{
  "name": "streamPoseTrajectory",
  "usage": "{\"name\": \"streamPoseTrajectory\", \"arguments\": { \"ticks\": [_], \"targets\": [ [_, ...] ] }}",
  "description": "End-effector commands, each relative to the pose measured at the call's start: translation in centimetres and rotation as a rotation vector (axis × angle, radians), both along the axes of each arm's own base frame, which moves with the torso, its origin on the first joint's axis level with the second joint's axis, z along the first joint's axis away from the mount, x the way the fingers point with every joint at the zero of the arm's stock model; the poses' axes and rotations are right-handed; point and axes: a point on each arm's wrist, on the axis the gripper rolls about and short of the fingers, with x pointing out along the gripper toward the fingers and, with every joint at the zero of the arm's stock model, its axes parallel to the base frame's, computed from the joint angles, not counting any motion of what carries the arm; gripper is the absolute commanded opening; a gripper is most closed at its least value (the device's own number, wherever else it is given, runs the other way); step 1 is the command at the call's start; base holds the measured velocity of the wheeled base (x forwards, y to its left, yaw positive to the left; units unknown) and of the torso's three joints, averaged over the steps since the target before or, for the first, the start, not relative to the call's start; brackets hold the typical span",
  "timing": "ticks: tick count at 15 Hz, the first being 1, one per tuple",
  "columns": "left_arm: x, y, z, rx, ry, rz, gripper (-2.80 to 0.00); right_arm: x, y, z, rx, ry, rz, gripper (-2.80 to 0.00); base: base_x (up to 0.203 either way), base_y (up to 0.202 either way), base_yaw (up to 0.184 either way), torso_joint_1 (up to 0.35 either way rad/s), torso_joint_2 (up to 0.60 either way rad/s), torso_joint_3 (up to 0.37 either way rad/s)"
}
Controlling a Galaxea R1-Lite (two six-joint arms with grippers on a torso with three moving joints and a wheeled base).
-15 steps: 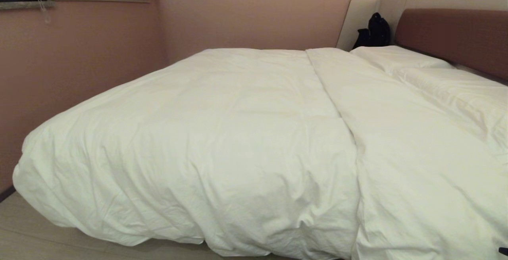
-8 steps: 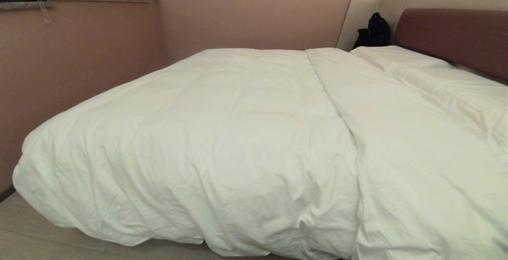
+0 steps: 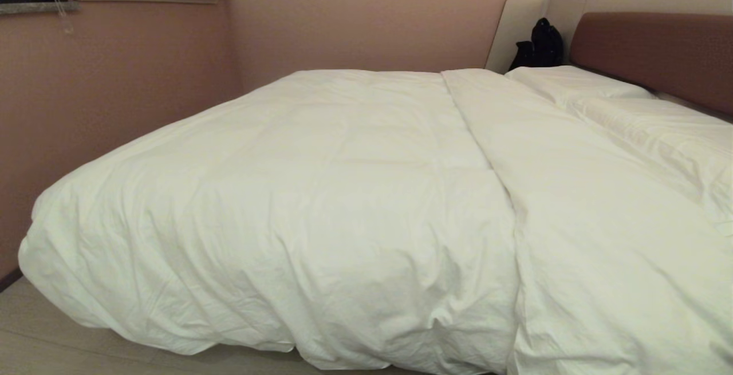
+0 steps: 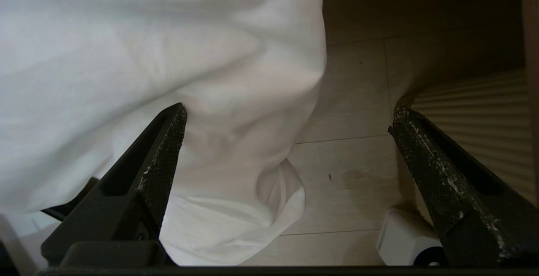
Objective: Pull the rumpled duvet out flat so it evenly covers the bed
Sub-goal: Flatten the corners of the folded blanket
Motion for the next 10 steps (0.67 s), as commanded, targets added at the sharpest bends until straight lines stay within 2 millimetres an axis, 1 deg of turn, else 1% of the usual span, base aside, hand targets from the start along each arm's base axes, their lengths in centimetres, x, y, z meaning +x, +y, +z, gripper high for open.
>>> {"name": "streamPoseTrajectory", "arguments": {
  "ticks": [1, 4, 8, 10],
  "targets": [
    [0.0, 0.0, 0.0, 0.000, 0.000, 0.001, -2.80, 0.5, -0.1, -0.2, -0.005, 0.008, 0.018, 0.00, 0.000, 0.000, 0.000, 0.000, 0.00, 0.000],
    [0.0, 0.0, 0.0, 0.000, 0.000, 0.001, -2.80, 1.6, 0.4, -0.2, -0.019, 0.029, 0.058, 0.00, 0.000, 0.000, 0.000, 0.000, 0.00, 0.000],
    [0.0, 0.0, 0.0, 0.000, 0.000, 0.000, -2.80, 2.7, 2.6, -0.5, -0.003, 0.090, 0.120, 0.00, 0.000, 0.000, 0.000, 0.000, 0.00, 0.000],
    [0.0, 0.0, 0.0, 0.000, 0.000, 0.001, -2.80, 2.6, 3.8, -0.4, 0.002, 0.130, 0.123, 0.00, 0.000, 0.000, 0.000, 0.000, 0.00, 0.000]
  ]
}}
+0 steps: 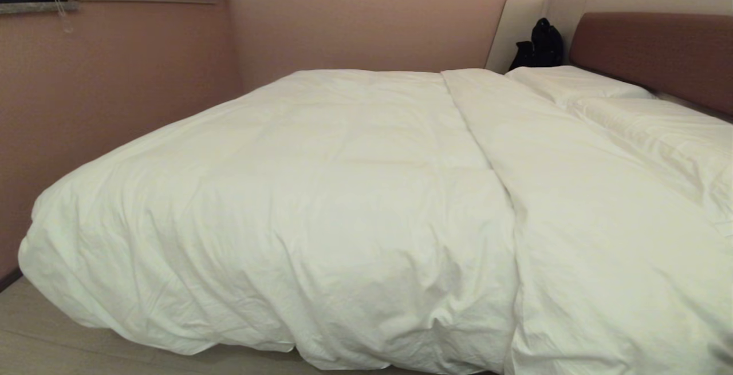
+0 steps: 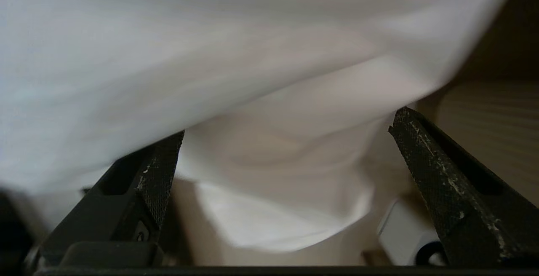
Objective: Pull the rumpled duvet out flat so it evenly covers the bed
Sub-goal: Flatten the corners of the folded blanket
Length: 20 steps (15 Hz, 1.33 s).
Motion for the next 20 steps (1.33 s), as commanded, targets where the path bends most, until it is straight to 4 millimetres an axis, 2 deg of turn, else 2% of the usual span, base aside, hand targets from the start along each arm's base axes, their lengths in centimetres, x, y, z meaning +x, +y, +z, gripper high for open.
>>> {"name": "streamPoseTrajectory", "arguments": {
  "ticks": [1, 3, 7, 10, 12, 13, 20],
  "targets": [
    [0.0, 0.0, 0.0, 0.000, 0.000, 0.002, -2.80, -0.4, 1.1, 0.3, -0.011, 0.036, -0.002, 0.00, 0.000, 0.000, 0.000, 0.000, 0.00, 0.000],
    [0.0, 0.0, 0.0, 0.000, 0.000, 0.001, -2.80, -1.1, 2.2, 0.6, 0.010, 0.051, -0.026, 0.00, 0.000, 0.000, 0.000, 0.000, 0.00, 0.000],
    [0.0, 0.0, 0.0, 0.000, 0.000, 0.000, -2.80, -0.4, 0.9, 0.2, -0.050, 0.031, -0.058, 0.00, 0.000, 0.000, 0.000, 0.000, 0.00, 0.000],
    [0.0, 0.0, 0.0, 0.000, 0.000, 0.002, -2.80, 0.1, -0.2, -1.0, -0.140, 0.030, -0.079, 0.00, 0.000, 0.000, 0.000, 0.000, 0.00, 0.000],
    [0.0, 0.0, 0.0, 0.000, 0.000, 0.000, -2.80, 0.0, -0.1, -1.3, -0.184, 0.034, -0.088, 0.00, 0.000, 0.000, 0.000, 0.000, 0.00, 0.000],
    [0.0, 0.0, 0.0, 0.000, 0.000, 0.001, -2.80, 0.2, 0.0, -1.4, -0.191, 0.031, -0.081, -2.80, 0.000, 0.000, 0.000, 0.000, 0.00, 0.000],
    [0.0, 0.0, 0.0, 0.000, 0.000, 0.002, -2.80, 0.7, 0.1, -1.4, -0.200, 0.028, -0.065, -2.80, 0.000, 0.000, 0.000, 0.000, 0.00, 0.000]
  ]
}}
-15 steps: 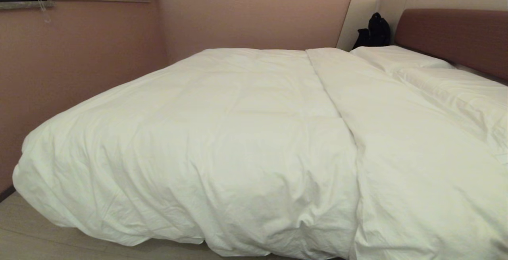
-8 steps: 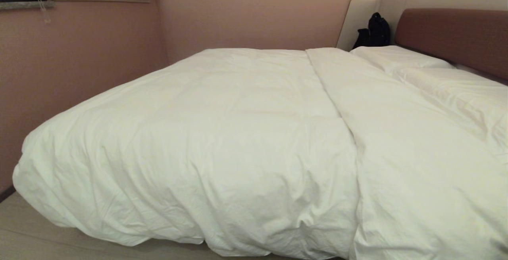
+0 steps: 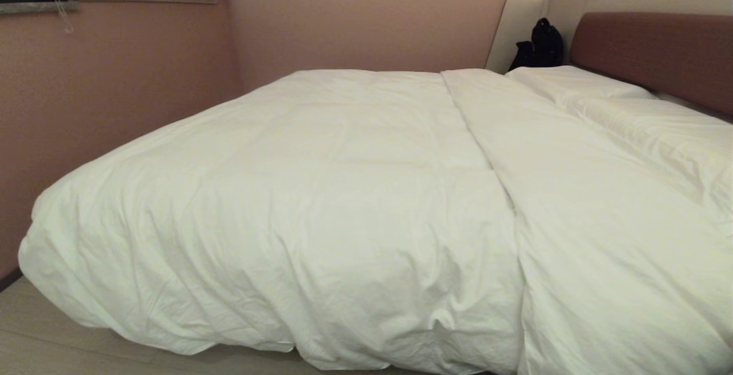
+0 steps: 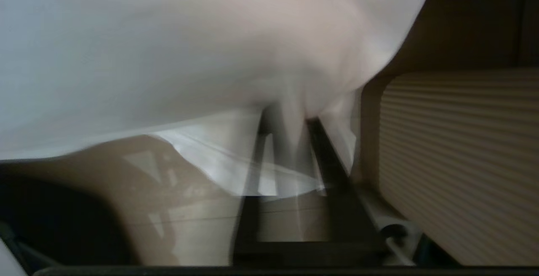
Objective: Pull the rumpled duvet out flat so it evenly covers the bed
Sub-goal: Flatten the corners of the folded blanket
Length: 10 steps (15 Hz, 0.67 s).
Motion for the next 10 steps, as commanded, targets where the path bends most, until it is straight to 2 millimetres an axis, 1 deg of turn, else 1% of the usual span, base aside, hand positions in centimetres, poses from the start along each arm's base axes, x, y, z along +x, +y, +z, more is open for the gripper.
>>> {"name": "streamPoseTrajectory", "arguments": {
  "ticks": [1, 5, 8, 10],
  "targets": [
    [0.0, 0.0, 0.0, -0.001, 0.000, 0.001, -2.80, 0.0, 0.1, 0.0, -0.006, 0.002, 0.006, -2.80, 0.000, 0.000, 0.000, 0.000, 0.00, 0.000],
    [0.0, 0.0, 0.0, -0.001, 0.000, 0.001, -2.80, -0.4, 1.3, -0.4, -0.010, 0.086, -0.007, -2.80, 0.000, 0.000, 0.000, 0.000, 0.00, 0.000],
    [0.0, 0.0, 0.0, -0.001, 0.000, 0.001, -2.80, -0.3, 2.0, -0.7, -0.092, 0.169, -0.022, -2.80, 0.000, 0.000, 0.000, 0.000, 0.00, 0.000],
    [0.0, 0.0, 0.0, -0.001, 0.000, 0.000, -2.80, 0.0, 2.3, -1.8, -0.134, 0.194, -0.015, -2.80, 0.000, 0.000, 0.000, 0.000, 0.00, 0.000]
  ]
}}
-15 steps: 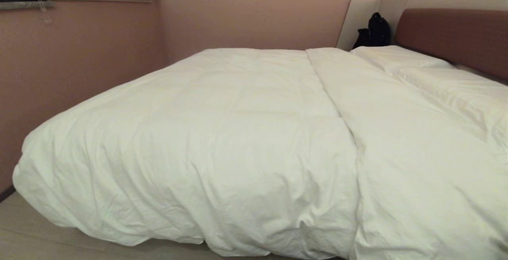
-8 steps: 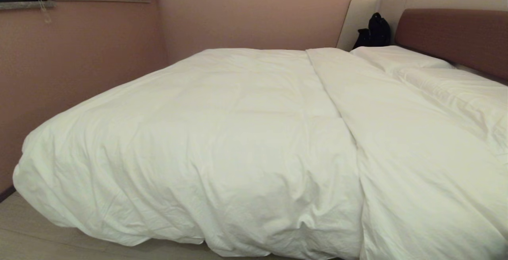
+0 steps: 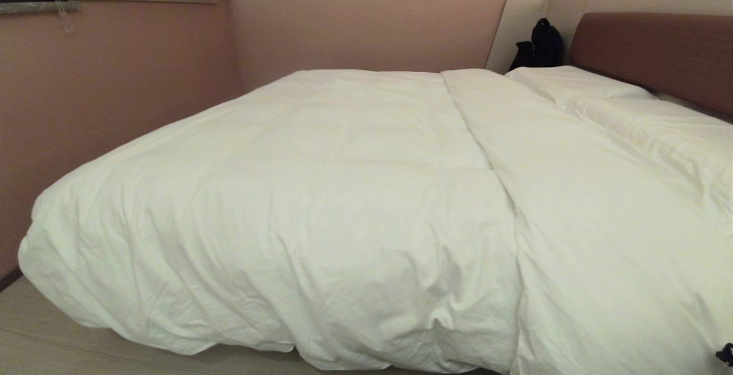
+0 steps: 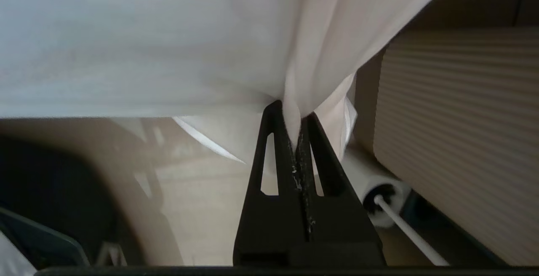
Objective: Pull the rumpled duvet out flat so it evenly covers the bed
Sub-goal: Flatten the corners of the folded blanket
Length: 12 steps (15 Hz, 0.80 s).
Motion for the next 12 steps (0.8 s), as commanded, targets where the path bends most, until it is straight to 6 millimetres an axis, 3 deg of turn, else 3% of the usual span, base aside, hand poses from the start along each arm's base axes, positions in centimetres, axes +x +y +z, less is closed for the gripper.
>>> {"name": "streamPoseTrajectory", "arguments": {
  "ticks": [1, 6, 12],
  "targets": [
    [0.0, 0.0, 0.0, 0.000, -0.001, 0.001, -2.80, 0.5, -0.5, -1.0, -0.128, 0.020, -0.020, -2.80, 0.000, 0.000, 0.000, 0.000, 0.00, 0.000],
    [0.0, 0.0, 0.0, 0.000, -0.001, 0.001, -2.80, 0.7, 0.4, -4.7, -0.302, 0.013, -0.014, -2.80, 0.000, 0.000, 0.000, 0.000, 0.00, 0.000],
    [0.0, 0.0, 0.0, 0.000, -0.001, 0.001, -2.80, 0.5, 1.0, -4.3, -0.307, 0.011, -0.007, -2.80, 0.000, 0.000, 0.000, 0.000, 0.00, 0.000]
  ]
}}
